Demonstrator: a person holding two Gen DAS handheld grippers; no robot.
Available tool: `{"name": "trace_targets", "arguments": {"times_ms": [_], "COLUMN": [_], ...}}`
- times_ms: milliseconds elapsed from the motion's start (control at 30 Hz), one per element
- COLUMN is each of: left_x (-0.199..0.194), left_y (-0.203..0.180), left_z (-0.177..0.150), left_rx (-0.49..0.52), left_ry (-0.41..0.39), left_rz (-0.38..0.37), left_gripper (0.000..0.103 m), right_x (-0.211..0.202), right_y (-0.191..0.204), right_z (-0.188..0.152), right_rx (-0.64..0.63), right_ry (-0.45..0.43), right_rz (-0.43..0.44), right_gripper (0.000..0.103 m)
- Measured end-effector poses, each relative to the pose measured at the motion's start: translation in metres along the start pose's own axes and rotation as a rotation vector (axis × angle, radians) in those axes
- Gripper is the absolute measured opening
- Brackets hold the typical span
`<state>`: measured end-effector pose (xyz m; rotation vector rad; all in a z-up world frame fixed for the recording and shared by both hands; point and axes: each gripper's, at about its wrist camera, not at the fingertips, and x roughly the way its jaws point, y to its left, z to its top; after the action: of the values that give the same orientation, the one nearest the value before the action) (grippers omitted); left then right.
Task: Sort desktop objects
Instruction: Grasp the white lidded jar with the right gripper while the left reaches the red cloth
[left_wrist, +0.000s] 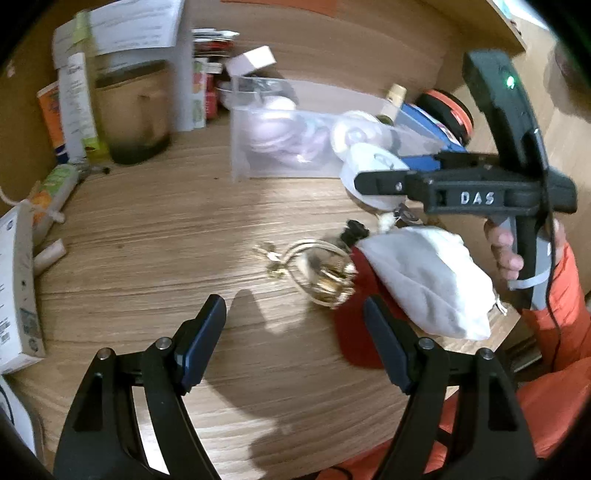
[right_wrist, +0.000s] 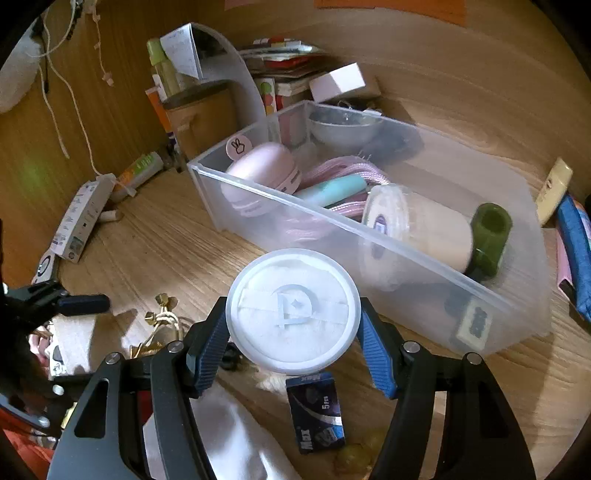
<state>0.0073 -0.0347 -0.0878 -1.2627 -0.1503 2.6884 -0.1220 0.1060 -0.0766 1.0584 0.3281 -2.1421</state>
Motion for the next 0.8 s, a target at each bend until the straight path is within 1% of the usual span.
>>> {"name": "trace_targets", "arguments": {"times_ms": [67, 200, 233, 300, 367, 400, 433, 467, 500, 567, 800], "left_x": [0.005, 0.015, 0.018, 0.022, 0.024, 0.025, 0.026, 0.028, 0.028, 0.029, 0.018], "left_y": [-0.008, -0.018, -0.02, -0.025, -0.029, -0.029, -0.031, -0.032, -0.033, -0.031, -0.024], "left_z": [0.001, 0.004, 0.005, 0.006, 0.008, 0.008, 0.008, 0.009, 0.01, 0.011, 0.019], "left_rx": [0.029, 0.052, 0.053, 0.066, 0.075, 0.077, 0.078, 0.078, 0.074, 0.053, -0.013], "left_ry": [0.005, 0.018, 0.025, 0.023, 0.02, 0.017, 0.015, 0.012, 0.01, 0.01, -0.02], "left_rz": [0.004, 0.005, 0.005, 0.021, 0.023, 0.023, 0.025, 0.03, 0.034, 0.038, 0.048], "left_gripper": [0.077, 0.067, 0.061, 0.057, 0.047, 0.045, 0.04, 0.037, 0.036, 0.03, 0.027], "right_x": [-0.007, -0.018, -0.02, -0.027, -0.034, -0.038, -0.041, -0.045, -0.048, -0.053, -0.071], "right_y": [-0.002, -0.008, -0.009, -0.012, -0.016, -0.018, -0.02, -0.022, -0.025, -0.029, -0.044], "right_z": [-0.003, -0.007, -0.008, -0.009, -0.01, -0.011, -0.011, -0.012, -0.012, -0.013, -0.014], "right_rx": [0.001, 0.004, 0.004, 0.009, 0.016, 0.019, 0.024, 0.031, 0.035, 0.046, 0.074], "right_ry": [-0.011, -0.032, -0.036, -0.05, -0.069, -0.077, -0.085, -0.094, -0.101, -0.113, -0.153], "right_rz": [-0.003, -0.009, -0.009, -0.013, -0.019, -0.018, -0.017, -0.02, -0.024, -0.028, -0.044], "right_gripper": [0.062, 0.062, 0.062, 0.062, 0.062, 0.062, 0.062, 0.062, 0.062, 0.062, 0.062]}}
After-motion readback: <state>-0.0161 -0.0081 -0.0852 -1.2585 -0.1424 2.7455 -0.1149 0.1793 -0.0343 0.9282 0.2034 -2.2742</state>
